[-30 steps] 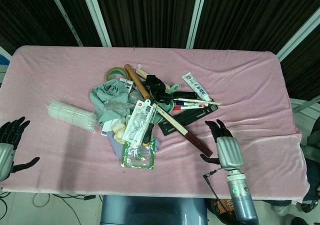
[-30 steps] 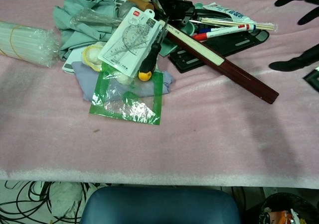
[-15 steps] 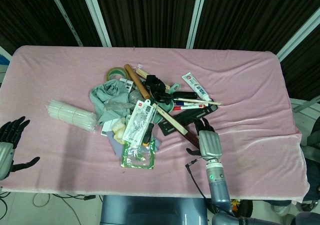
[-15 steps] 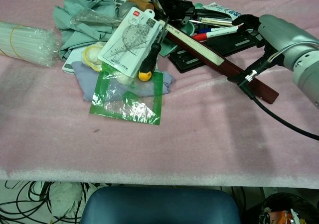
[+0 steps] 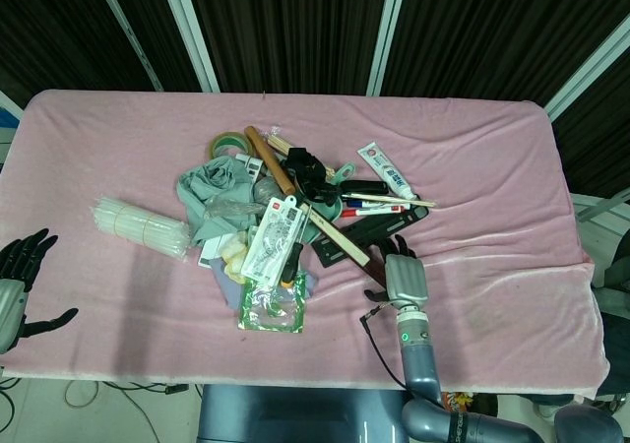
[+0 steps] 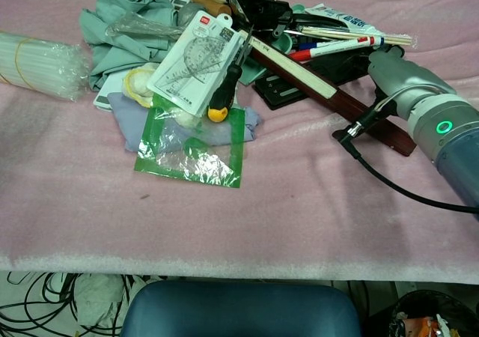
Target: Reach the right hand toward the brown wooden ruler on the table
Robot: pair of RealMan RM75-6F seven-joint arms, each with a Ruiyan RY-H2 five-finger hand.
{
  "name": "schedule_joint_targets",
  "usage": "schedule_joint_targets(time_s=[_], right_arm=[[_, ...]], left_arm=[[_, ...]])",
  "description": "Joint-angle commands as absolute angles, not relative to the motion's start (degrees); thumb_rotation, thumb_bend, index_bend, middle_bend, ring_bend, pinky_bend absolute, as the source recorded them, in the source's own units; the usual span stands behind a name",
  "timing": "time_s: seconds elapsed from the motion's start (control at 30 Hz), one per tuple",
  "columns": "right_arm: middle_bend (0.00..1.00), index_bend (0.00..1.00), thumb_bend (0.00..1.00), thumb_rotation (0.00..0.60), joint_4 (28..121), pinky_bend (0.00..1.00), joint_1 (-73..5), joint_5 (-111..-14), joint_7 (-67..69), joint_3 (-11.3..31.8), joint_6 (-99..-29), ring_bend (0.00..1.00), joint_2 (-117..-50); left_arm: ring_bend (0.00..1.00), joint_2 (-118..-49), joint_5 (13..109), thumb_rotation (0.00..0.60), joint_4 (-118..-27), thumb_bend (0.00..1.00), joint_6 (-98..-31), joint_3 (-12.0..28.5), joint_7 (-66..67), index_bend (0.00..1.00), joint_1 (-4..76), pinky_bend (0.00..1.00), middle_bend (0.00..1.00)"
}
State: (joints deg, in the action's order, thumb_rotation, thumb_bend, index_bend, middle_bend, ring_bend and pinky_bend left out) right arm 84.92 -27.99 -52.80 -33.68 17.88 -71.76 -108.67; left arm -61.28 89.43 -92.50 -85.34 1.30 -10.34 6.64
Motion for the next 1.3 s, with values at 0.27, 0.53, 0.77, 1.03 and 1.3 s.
schedule_joint_targets(time_s=[0.27,0.53,0.77,1.03,1.3], right_arm=[[0.64,0.69,0.58,0.600,84.31,0.50,-28.44,-51.17,-33.71,17.61,-70.96,0.54,-107.62],[0.67,0.72,0.61,0.600,91.63,0.52,-28.06,-54.06,-32.95,17.97,-73.17,0.57,-103.15],[0.69,0.75,0.62,0.600,103.00,0.52,-25.09,-60.95,-27.67,17.70,-76.91,0.59,-95.28],[0.70,0.75,0.63,0.600,113.25,0.52,-21.87,-65.95,-21.18,16.19,-78.48,0.60,-88.14],[0.70,0.75,0.63,0.600,121.82,0.52,-20.73,-73.28,-18.84,11.74,-78.42,0.60,-85.90]], left_arm=[[0.00,-61.26,89.40,0.600,-92.63,0.00,-85.38,1.35,-10.21,0.00,6.64,0.00,0.00],[0.00,-61.27,89.23,0.600,-92.59,0.00,-85.59,1.58,-10.53,0.00,6.62,0.00,0.00],[0.00,-61.45,89.48,0.600,-92.83,0.00,-85.66,1.37,-10.11,0.00,6.52,0.00,0.00],[0.00,-61.96,90.05,0.600,-92.68,0.00,-86.52,1.34,-9.14,0.00,6.26,0.00,0.00],[0.00,-62.44,90.30,0.600,-92.41,0.00,-87.15,1.34,-8.44,0.00,6.01,0.00,0.00]])
